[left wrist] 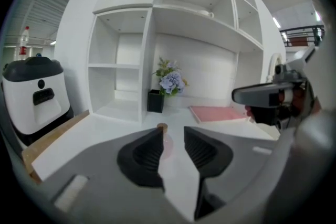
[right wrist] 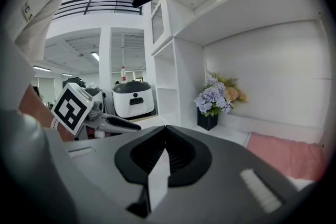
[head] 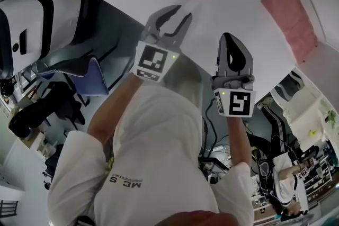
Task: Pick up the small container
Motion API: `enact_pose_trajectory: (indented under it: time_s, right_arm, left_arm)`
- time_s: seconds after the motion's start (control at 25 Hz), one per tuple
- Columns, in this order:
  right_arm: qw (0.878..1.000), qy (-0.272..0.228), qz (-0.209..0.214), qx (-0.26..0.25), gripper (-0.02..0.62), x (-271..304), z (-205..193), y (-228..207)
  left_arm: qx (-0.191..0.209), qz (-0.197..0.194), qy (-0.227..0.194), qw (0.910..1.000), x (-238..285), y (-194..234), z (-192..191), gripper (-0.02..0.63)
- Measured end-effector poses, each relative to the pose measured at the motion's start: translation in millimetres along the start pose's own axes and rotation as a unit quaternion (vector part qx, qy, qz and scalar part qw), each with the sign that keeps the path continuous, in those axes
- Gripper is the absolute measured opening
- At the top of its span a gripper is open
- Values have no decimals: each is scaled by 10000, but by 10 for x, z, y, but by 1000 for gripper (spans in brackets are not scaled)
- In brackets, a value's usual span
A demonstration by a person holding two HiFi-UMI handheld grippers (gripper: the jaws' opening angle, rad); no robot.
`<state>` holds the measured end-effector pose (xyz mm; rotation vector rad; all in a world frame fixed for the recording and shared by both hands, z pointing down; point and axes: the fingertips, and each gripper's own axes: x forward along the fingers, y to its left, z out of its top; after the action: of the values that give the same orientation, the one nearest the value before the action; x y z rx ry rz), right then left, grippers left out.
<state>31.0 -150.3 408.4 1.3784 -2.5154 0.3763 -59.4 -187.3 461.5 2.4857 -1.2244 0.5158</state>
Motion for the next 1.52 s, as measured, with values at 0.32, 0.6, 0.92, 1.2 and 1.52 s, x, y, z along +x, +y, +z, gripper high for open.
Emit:
enact_pose_trajectory:
  time_s: [0.32, 0.6, 0.92, 1.2, 1.52]
  right_arm:
    - [9998, 79, -162, -53, -2, 116, -171, -74]
    - [9996, 22, -282, 15, -2, -93, -647, 1061]
    - [9993, -57, -338, 153, -2, -89, -776, 1531]
    - [9988, -54, -425, 224, -2, -42, -816, 1555]
    - [9975, -125, -562, 411, -2, -38, -815, 1467]
  left_arm:
    - [271, -18, -98, 9996, 381, 97, -131, 161]
    - [454, -55, -243, 9987, -327, 277, -811, 211]
    - [574, -125, -402, 9975, -565, 429, -1017, 230]
    - [634, -106, -529, 9965, -417, 540, -1002, 229]
    - [678, -42, -579, 9960, -252, 532, -1004, 166]
